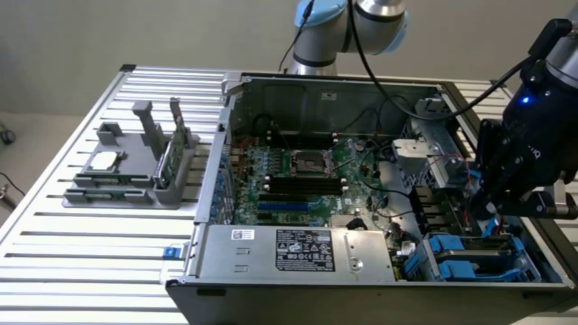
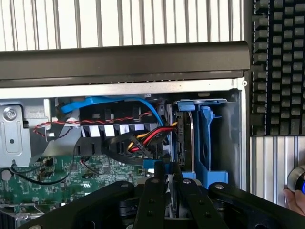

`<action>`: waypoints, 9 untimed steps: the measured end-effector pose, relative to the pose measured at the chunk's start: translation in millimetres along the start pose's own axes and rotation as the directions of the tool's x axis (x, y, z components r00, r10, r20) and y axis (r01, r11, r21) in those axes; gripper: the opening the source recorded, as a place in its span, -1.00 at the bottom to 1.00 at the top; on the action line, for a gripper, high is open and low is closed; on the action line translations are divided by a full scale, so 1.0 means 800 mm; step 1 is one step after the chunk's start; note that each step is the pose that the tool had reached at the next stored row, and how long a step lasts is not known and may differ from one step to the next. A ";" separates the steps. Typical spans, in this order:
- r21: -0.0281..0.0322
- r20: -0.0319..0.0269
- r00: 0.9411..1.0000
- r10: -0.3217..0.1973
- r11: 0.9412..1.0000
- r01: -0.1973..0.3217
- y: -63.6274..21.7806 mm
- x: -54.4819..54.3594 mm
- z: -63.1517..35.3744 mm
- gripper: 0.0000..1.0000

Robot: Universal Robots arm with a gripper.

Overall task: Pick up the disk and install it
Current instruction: 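Insert the second disk wire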

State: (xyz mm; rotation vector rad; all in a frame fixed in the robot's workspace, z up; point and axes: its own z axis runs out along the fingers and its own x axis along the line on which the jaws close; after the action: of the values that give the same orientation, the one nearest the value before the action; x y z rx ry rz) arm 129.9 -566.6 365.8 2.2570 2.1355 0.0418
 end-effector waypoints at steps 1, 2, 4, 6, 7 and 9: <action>0.000 0.000 1.000 0.000 1.000 0.000 0.000 -0.001 0.000 -0.67; 0.000 0.000 1.000 0.000 1.000 0.000 -0.001 -0.002 0.001 -0.67; 0.000 0.000 1.000 0.000 1.000 0.000 -0.001 -0.005 0.002 -0.67; 0.000 0.000 1.000 0.000 1.000 0.000 -0.001 -0.008 0.004 -0.67; 0.000 0.000 1.000 0.000 1.000 0.000 -0.001 -0.011 0.005 -0.67; 0.000 0.000 1.000 0.000 1.000 0.000 -0.001 -0.014 0.008 -0.67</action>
State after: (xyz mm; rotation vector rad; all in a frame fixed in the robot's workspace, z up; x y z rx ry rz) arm 128.6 -578.1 359.6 2.2569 2.1355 0.0417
